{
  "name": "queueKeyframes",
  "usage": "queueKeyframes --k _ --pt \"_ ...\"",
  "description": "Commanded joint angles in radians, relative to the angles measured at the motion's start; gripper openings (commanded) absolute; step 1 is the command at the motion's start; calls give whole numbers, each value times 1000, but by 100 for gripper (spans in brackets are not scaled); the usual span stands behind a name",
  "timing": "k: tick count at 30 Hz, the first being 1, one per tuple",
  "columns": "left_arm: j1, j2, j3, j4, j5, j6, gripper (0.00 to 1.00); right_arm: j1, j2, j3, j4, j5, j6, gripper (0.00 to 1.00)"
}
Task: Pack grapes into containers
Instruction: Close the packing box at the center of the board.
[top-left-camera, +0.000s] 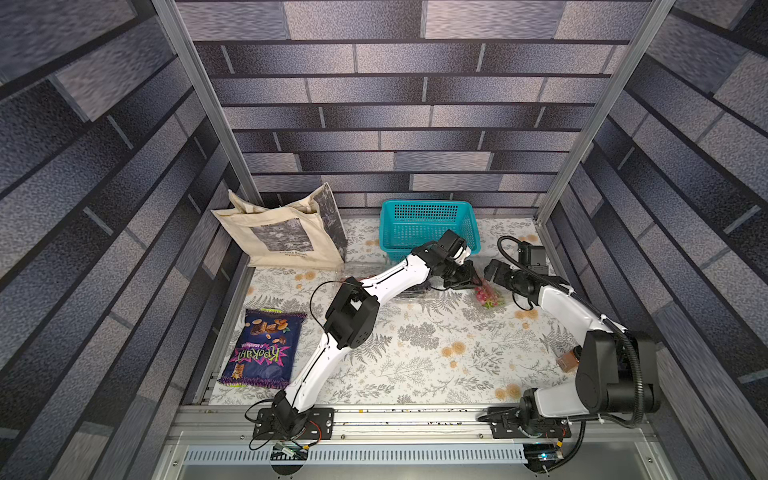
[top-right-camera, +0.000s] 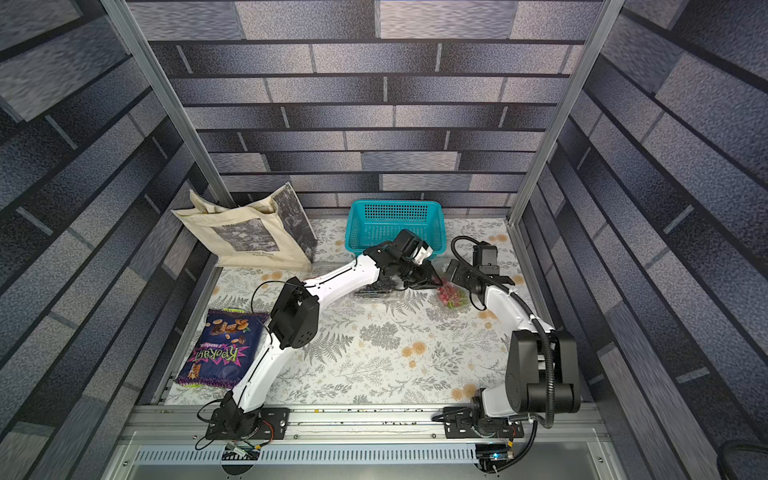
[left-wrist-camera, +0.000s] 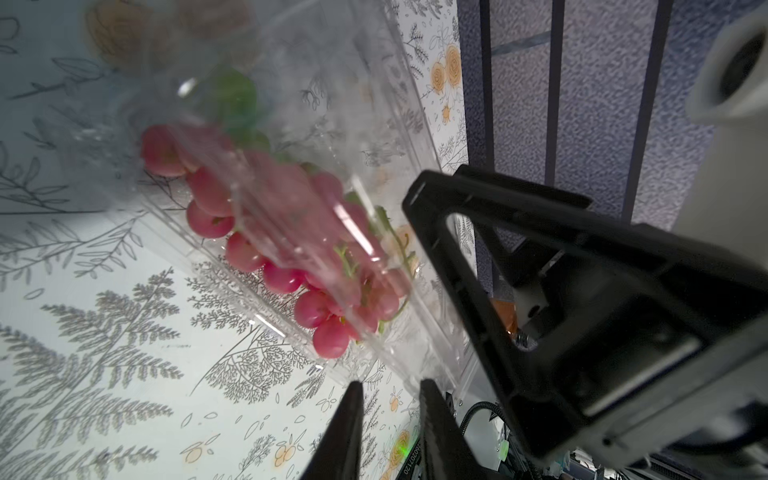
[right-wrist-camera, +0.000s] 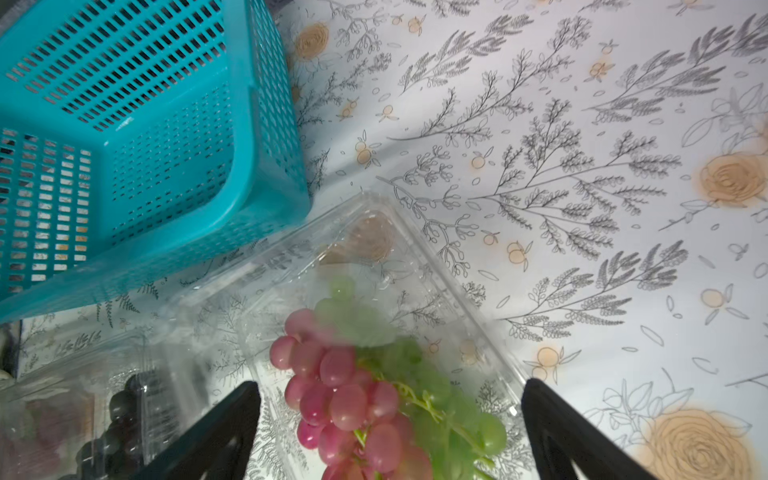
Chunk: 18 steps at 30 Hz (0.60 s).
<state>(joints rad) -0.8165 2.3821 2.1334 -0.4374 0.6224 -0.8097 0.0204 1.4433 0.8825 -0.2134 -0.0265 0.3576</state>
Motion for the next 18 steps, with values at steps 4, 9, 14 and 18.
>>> queueKeyframes --k 4,9,14,18 --pt "20 -93 -38 8 -21 55 40 3 6 -48 -16 55 -17 100" --pt "47 -123 -84 12 -31 56 76 7 0 -68 -12 63 -15 100" --pt "60 -156 -117 -13 -61 79 100 6 -17 -82 -15 66 -16 100" --pt "66 -172 -145 -28 -89 73 100 9 -19 -91 -14 63 -12 100"
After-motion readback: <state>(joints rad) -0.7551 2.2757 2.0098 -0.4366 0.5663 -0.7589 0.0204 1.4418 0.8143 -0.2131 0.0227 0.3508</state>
